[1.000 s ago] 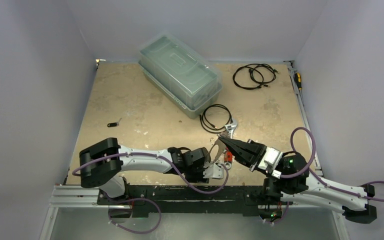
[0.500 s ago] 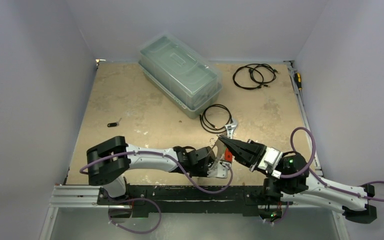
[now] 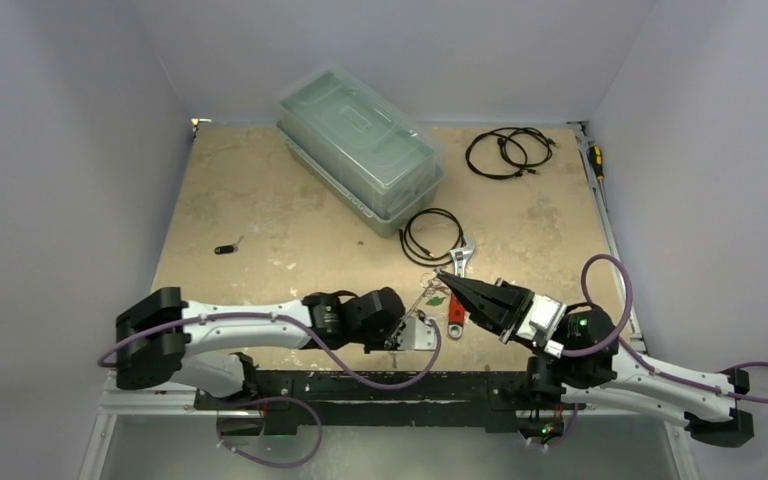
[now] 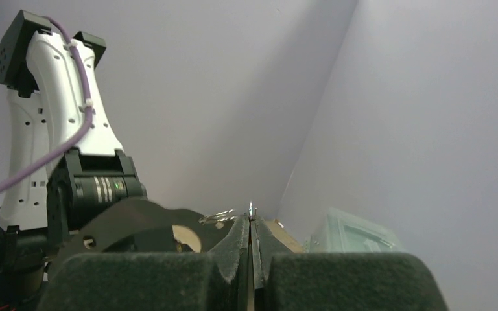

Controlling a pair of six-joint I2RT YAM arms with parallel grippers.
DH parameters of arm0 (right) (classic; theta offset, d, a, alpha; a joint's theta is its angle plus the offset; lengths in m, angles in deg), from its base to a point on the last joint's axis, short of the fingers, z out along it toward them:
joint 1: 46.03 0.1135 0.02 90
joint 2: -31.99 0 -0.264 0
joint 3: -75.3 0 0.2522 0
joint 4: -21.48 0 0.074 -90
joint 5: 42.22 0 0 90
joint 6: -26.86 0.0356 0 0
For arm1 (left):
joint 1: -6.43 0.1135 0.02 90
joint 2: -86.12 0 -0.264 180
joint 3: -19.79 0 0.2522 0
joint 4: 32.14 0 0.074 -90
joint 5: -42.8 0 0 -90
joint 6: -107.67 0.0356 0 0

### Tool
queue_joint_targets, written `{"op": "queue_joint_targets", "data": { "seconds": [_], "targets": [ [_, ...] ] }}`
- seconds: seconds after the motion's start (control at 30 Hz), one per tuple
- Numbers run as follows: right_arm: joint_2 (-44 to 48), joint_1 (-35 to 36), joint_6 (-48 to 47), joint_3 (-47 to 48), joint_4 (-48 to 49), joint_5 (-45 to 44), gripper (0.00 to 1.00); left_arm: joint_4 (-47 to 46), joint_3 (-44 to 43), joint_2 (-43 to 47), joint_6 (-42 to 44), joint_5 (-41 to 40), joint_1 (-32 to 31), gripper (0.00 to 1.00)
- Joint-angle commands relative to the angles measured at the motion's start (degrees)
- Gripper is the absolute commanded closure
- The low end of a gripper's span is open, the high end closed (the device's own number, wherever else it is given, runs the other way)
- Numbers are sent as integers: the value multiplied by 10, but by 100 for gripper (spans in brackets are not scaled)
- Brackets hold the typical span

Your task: Put the keys on the keyring

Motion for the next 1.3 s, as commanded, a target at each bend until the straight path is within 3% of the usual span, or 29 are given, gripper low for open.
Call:
{"op": "queue_joint_targets", "data": {
  "seconds": [0.0,0.2,0.27,0.33,0.43,0.57,0.67,0.77,0.87,1.1,1.27],
  "targets": [
    [3,4,6,10,25,-3,100,-51,22,78,-34,5,3,100],
    [5,4,4,3,39,-10,100,-66,41,102,-54,-2,3,97],
    [8,4,4,1,43,-14,100,-73,31,74,-100,-47,2,74],
    [9,4,4,-1,47,-18,100,-79,16,51,-172,-81,1,66],
    [8,4,5,-2,54,-28,100,-75,-11,19,-300,-168,-18,39],
    [-3,4,7,0,56,-32,100,-78,-30,-14,-436,-269,-65,30],
    [-6,4,9,0,61,-33,100,-59,-55,-51,-572,-318,-68,29],
    [-4,4,10,0,61,-36,100,54,-111,-109,-713,-402,-85,29],
    [0,4,13,1,57,-36,100,141,-156,-175,-797,-480,-122,32],
    [-2,4,14,2,55,-37,100,338,-289,-306,-960,-536,-167,36],
    [-4,4,14,1,57,-36,100,368,-290,-314,-993,-544,-183,40]
  ]
}}
